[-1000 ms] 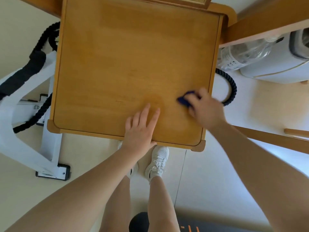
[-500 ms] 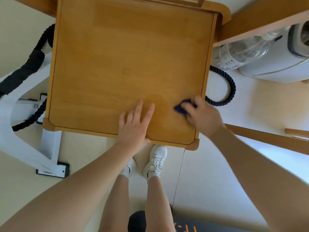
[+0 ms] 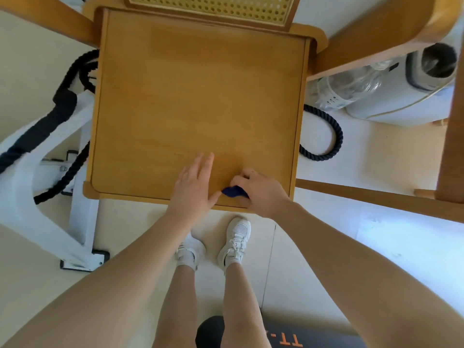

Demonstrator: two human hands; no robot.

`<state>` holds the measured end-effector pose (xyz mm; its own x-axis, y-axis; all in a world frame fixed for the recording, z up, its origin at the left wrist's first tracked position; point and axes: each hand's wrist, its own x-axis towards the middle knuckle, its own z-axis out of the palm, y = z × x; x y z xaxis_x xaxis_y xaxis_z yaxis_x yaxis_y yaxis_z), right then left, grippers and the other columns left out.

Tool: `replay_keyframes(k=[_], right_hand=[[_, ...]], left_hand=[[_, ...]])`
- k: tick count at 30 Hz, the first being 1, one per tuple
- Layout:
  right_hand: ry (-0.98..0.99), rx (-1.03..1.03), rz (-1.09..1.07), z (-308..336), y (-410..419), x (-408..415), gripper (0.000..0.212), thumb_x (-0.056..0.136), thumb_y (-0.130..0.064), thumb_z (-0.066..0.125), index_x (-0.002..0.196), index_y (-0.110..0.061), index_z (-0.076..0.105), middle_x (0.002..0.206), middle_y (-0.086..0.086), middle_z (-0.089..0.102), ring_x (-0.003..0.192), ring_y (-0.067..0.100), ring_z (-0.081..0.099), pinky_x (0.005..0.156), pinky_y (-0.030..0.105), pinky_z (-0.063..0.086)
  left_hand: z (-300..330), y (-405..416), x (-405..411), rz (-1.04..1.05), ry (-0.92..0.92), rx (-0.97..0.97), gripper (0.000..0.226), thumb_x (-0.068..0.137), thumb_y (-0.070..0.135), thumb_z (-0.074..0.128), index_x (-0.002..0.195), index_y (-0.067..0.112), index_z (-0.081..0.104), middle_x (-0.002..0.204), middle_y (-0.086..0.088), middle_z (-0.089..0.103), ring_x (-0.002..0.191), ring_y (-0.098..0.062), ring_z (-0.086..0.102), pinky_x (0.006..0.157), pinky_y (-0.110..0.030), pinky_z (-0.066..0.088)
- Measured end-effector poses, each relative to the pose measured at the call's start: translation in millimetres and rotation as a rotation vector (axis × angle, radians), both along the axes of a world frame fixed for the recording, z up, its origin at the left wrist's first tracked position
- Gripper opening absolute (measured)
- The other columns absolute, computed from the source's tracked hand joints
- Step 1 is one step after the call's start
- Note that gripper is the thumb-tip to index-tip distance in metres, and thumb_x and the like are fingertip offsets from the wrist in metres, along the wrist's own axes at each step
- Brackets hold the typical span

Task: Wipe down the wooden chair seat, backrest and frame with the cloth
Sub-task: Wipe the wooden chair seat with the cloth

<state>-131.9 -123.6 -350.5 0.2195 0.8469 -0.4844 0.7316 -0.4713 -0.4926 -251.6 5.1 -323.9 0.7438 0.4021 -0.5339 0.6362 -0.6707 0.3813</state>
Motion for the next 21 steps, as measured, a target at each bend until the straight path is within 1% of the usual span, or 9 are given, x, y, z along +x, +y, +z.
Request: replay_keyframes(k=[3, 5, 7, 10, 12, 15, 17, 19, 21], right_hand=[[0.212, 0.096, -0.502, 28.3, 25.8, 11.9, 0.020, 0.093, -0.025, 0.052, 0.112, -0.018, 0.049, 0.108, 0.004, 0.046, 0.082, 0.019, 0.051, 0.067, 0.029, 0.043], [0.488, 0.145, -0.776, 51.9, 44.8, 13.1, 0.011, 0.097, -0.024, 0.047, 0.103, -0.016, 0.042, 0.103, 0.007, 0.047, 0.077, 0.016, 0.048, 0.063, 0.026, 0.040], [0.676, 0.161, -0.916, 77.4, 64.7, 10.0, 0.012, 0.099, -0.025, 0.043, 0.100, -0.015, 0.037, 0.095, 0.005, 0.048, 0.073, 0.012, 0.047, 0.060, 0.024, 0.040], [0.758, 0.178, -0.957, 107.2, 93.5, 2.7, 0.017, 0.098, -0.026, 0.045, 0.104, -0.012, 0.037, 0.091, 0.000, 0.049, 0.075, 0.010, 0.048, 0.064, 0.023, 0.040], [0.760, 0.196, -0.933, 121.6, 111.6, -2.3, 0.018, 0.096, -0.024, 0.049, 0.102, -0.011, 0.038, 0.090, 0.001, 0.050, 0.078, 0.015, 0.049, 0.066, 0.026, 0.041], [0.724, 0.225, -0.916, 136.9, 134.5, -7.7, 0.018, 0.092, -0.026, 0.055, 0.093, -0.014, 0.041, 0.095, 0.009, 0.054, 0.082, 0.021, 0.051, 0.071, 0.034, 0.043], [0.696, 0.277, -0.921, 144.1, 147.8, -9.4, 0.017, 0.091, -0.027, 0.058, 0.090, -0.016, 0.044, 0.105, 0.012, 0.057, 0.086, 0.022, 0.053, 0.075, 0.037, 0.045], [0.669, 0.334, -0.927, 149.6, 159.2, -9.0, 0.016, 0.090, -0.026, 0.060, 0.085, -0.020, 0.046, 0.107, 0.007, 0.057, 0.088, 0.020, 0.054, 0.076, 0.035, 0.046], [0.635, 0.362, -0.920, 154.0, 169.4, -8.1, 0.020, 0.089, -0.025, 0.061, 0.079, -0.019, 0.045, 0.090, 0.002, 0.056, 0.077, 0.017, 0.053, 0.068, 0.031, 0.045]], left_hand=[[23.8, 22.6, -6.2, 0.031, -0.086, -0.092, 0.064, 0.092, 0.034, 0.049, 0.146, 0.019, 0.018, 0.155, 0.000, 0.011, 0.128, -0.025, 0.038, 0.101, -0.038, 0.037], [43.9, 36.8, -3.0, 0.129, -0.121, -0.228, 0.054, 0.095, 0.034, 0.044, 0.143, 0.020, 0.026, 0.153, 0.003, 0.018, 0.123, -0.018, 0.045, 0.097, -0.031, 0.039], [63.4, 49.1, 4.9, 0.305, -0.155, -0.413, 0.046, 0.097, 0.035, 0.037, 0.140, 0.019, 0.034, 0.145, 0.001, 0.036, 0.120, -0.012, 0.048, 0.098, -0.026, 0.035], [92.9, 63.5, 19.6, 0.577, -0.252, -0.678, 0.032, 0.099, 0.036, 0.031, 0.123, 0.022, 0.048, 0.120, 0.005, 0.058, 0.099, -0.009, 0.060, 0.098, -0.032, 0.041], [105.4, 75.2, 24.5, 0.632, -0.286, -0.772, 0.020, 0.098, 0.035, 0.036, 0.107, 0.028, 0.053, 0.105, 0.010, 0.061, 0.095, -0.007, 0.060, 0.091, -0.029, 0.047], [120.3, 98.3, 23.5, 0.613, -0.302, -0.795, 0.028, 0.092, 0.038, 0.051, 0.114, 0.021, 0.054, 0.110, 0.007, 0.063, 0.095, -0.002, 0.061, 0.067, -0.012, 0.049], [129.8, 117.9, 21.6, 0.608, -0.305, -0.798, 0.030, 0.088, 0.033, 0.059, 0.115, 0.020, 0.054, 0.110, 0.006, 0.064, 0.092, -0.001, 0.062, 0.061, -0.009, 0.048], [138.7, 136.0, 20.6, 0.539, -0.284, -0.770, 0.025, 0.087, 0.023, 0.062, 0.111, 0.021, 0.054, 0.104, 0.008, 0.063, 0.088, 0.001, 0.061, 0.060, -0.009, 0.048], [145.9, 151.2, 21.2, 0.469, -0.237, -0.723, 0.031, 0.087, 0.018, 0.063, 0.115, 0.019, 0.052, 0.106, 0.005, 0.063, 0.094, -0.007, 0.061, 0.072, -0.019, 0.051]])
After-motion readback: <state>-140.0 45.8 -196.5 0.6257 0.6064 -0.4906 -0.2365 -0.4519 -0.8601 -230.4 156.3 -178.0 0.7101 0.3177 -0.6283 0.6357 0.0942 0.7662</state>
